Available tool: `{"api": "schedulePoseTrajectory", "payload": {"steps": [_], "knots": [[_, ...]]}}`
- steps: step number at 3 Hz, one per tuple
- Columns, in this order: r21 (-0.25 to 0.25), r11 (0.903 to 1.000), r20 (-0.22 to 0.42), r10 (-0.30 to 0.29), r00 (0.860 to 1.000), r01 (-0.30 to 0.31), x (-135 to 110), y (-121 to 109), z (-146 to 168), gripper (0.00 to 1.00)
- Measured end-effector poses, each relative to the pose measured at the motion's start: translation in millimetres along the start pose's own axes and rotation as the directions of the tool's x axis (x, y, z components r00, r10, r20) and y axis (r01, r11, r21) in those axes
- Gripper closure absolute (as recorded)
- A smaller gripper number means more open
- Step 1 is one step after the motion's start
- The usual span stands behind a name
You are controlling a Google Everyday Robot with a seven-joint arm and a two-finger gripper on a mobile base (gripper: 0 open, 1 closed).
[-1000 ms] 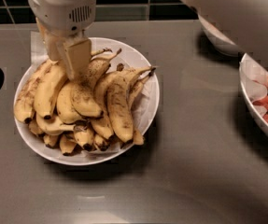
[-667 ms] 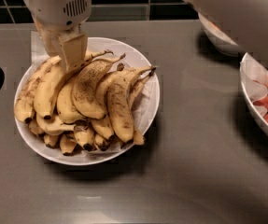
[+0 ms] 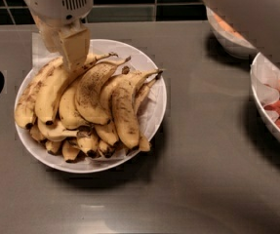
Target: Pick banana from white bowl
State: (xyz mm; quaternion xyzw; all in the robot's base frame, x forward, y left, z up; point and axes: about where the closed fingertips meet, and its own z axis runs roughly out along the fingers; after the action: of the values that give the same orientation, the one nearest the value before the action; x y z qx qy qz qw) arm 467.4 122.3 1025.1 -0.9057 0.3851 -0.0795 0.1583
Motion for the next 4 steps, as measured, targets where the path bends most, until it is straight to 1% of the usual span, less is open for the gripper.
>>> {"api": "schedulePoseTrajectory", "payload": {"steps": [1,4], "knots": [[-0.001,1.0000,0.006,-0.006,1.000,0.006,-1,-2,5,0.57],[-0.035,0.9989,0.039,-0.032,0.999,0.033,-8,-3,23,0.56]]}}
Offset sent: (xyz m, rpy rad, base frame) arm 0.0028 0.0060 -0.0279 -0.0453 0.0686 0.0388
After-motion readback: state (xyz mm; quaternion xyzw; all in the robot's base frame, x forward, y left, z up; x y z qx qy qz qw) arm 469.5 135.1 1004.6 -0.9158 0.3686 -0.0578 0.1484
